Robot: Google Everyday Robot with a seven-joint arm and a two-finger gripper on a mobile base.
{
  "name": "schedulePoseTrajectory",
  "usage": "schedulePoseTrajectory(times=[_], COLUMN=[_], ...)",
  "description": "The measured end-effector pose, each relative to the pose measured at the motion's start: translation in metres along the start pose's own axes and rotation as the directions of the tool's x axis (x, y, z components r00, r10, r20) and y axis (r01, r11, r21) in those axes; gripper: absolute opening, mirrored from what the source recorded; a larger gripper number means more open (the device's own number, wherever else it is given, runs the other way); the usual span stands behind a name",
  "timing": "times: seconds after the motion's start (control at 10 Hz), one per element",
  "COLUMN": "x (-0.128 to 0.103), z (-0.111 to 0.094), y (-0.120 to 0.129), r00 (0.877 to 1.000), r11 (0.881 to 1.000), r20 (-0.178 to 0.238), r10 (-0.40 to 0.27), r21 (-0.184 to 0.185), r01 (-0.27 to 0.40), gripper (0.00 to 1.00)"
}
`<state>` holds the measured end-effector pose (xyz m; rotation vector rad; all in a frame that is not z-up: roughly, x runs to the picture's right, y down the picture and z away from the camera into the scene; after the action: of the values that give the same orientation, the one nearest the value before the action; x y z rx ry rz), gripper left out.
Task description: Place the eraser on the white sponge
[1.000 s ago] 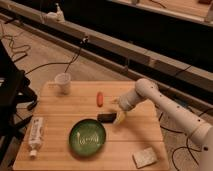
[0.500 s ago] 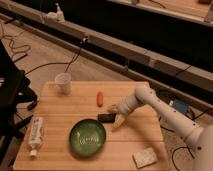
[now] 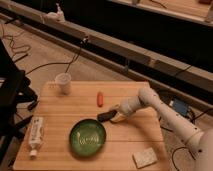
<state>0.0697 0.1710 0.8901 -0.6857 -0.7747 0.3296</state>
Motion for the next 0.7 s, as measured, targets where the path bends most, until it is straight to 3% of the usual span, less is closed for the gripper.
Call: schedulePoseTrajectory(times=[0.3,0.7], x=[0.005,0.006], z=[-0.014,-0.053], y=[0.001,0.012], r00=[1.000,0.999], r11=[1.000,0.999], r20=[-0.010,-0.042], r10=[0.000,-0.015], r21=[0.026,0.040], r01=[0.000,0.016], gripper=[0.01,0.00])
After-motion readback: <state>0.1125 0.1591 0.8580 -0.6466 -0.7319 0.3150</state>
